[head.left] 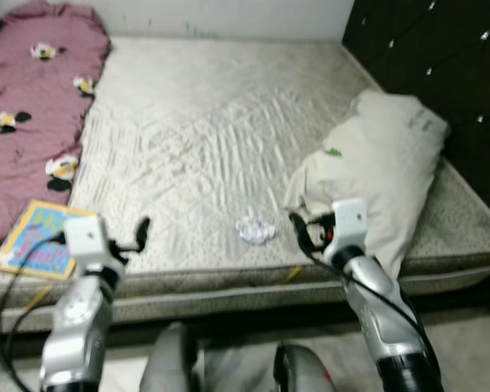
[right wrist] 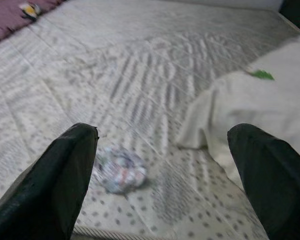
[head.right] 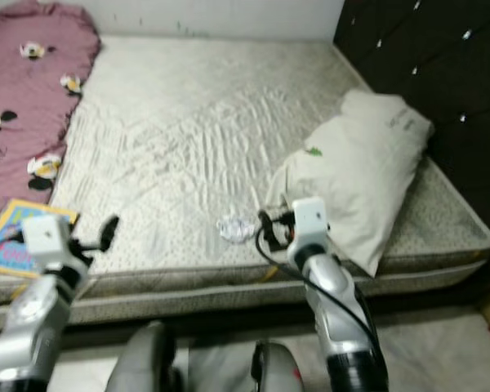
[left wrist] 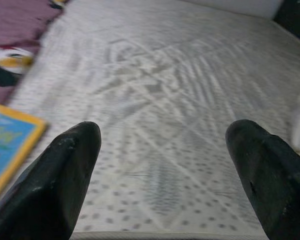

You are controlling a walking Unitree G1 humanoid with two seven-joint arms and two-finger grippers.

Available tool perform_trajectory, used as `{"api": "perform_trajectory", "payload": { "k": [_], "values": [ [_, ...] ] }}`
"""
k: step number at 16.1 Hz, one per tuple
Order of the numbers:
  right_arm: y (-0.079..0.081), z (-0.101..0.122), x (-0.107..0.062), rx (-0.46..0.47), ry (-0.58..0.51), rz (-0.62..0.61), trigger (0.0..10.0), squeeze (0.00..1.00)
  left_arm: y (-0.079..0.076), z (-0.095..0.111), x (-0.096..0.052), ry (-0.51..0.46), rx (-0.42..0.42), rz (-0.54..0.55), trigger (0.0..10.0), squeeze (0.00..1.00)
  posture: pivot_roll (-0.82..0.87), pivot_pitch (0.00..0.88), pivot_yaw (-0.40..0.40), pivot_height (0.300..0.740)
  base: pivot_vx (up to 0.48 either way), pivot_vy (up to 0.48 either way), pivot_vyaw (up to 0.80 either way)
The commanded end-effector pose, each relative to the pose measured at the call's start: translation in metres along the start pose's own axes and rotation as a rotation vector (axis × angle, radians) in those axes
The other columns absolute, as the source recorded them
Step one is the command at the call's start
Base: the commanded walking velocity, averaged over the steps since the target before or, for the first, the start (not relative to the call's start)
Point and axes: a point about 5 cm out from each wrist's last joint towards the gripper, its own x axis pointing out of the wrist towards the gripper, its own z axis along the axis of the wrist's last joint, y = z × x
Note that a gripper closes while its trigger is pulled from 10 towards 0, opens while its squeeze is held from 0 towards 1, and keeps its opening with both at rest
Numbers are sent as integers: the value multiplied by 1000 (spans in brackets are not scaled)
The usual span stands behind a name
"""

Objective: Clean up the room

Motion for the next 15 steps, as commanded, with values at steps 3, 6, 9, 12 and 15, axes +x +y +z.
{"api": "perform_trajectory", "payload": {
  "k": [3,6,9,12,15],
  "values": [
    [5,4,3,19,-12,23,10000,0,3,3,-1,-1,13,1,10000,0,23,62,-78,640,0,0,0],
    [8,2,2,23,-4,44,10000,0,2,2,-2,2,11,-6,10000,0,19,56,-77,640,0,0,0],
    [9,3,3,26,-5,58,10000,0,1,2,1,6,9,-13,10000,0,17,51,-78,600,0,0,0],
    [12,3,4,14,-5,80,10000,0,1,3,2,0,12,-9,10000,0,17,47,-79,573,0,0,0],
    [12,2,6,8,3,87,10000,0,1,3,3,-3,13,-10,10000,0,16,43,-80,573,0,0,0]
  ]
}}
